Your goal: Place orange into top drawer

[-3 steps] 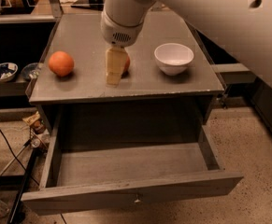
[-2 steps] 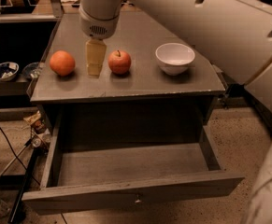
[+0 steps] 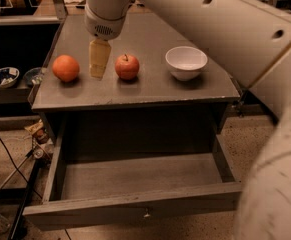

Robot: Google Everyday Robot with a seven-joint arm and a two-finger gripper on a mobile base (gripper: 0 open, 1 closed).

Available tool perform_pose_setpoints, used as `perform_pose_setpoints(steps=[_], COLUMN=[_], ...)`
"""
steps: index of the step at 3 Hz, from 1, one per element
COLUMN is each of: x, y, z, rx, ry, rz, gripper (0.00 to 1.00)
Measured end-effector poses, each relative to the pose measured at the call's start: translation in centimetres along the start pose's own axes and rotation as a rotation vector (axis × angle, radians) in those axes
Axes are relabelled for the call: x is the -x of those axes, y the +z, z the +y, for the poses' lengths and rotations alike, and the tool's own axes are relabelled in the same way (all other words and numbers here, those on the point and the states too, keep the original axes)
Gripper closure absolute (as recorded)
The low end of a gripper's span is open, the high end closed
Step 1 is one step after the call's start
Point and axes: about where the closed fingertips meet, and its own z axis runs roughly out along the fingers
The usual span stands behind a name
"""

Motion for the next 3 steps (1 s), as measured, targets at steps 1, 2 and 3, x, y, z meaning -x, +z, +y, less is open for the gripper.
perform_pose_setpoints(steps=[1, 2, 3], x=[2.3, 3.8, 3.8], y=[1.2, 2.2, 2.2], z=[-1.9, -2.5, -2.5], rx=[-0.002, 0.023, 0.023], ry=[0.015, 0.032, 0.032], rz=[-0.047, -0.094, -0.094], gripper=[0.0, 0.0, 0.0])
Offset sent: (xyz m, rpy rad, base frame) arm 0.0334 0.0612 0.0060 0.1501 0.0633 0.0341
